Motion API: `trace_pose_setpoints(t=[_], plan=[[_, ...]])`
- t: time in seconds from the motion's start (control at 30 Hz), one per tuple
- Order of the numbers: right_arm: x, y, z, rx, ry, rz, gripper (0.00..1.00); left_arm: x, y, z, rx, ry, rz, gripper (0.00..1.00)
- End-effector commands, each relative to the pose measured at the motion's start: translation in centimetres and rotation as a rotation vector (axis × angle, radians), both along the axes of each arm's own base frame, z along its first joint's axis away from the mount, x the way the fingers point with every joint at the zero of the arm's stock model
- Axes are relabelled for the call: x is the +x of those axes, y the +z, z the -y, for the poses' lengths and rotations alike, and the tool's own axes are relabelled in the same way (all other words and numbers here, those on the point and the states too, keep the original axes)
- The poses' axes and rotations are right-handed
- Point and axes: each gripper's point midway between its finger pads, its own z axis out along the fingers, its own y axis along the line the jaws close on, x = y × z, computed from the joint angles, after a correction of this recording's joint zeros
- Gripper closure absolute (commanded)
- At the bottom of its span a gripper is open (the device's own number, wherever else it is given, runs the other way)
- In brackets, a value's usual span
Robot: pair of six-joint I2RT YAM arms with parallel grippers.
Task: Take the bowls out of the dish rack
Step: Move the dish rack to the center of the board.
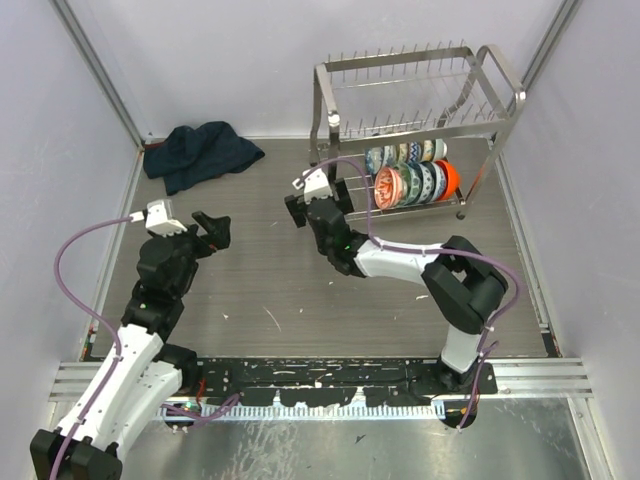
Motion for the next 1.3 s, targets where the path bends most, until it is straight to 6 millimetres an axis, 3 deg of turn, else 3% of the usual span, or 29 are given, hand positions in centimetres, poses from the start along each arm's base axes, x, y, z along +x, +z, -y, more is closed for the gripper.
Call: trace_pose_setpoints(t=[0.0, 0.53, 0.8, 0.93, 1.27], plan=[[-2.7, 4.2, -7.8, 0.094, 0.193, 0.093, 0.00, -0.2, 2.3, -0.8, 0.018, 0.031, 0.046, 0.02], [-3.0, 5.9, -15.7, 0.197, 0.197, 0.108, 0.00, -0.9, 2.4, -2.4, 0.065, 0.098, 0.035, 0.02], [-2.3, 6.1, -18.4, 0.257, 0.181, 0.094, 0.00, -2.5, 2.4, -5.6, 0.091, 0.250, 0.005, 0.02], [-2.1, 6.2, -17.9, 0.261, 0.150, 0.097, 0.00, -3.2, 2.5, -6.6, 0.091, 0.300, 0.003, 0.02], [-3.9, 8.4, -12.4, 0.263, 0.077, 0.131, 0.00, -3.4, 2.7, -6.8, 0.077, 0.314, 0.003, 0.02]])
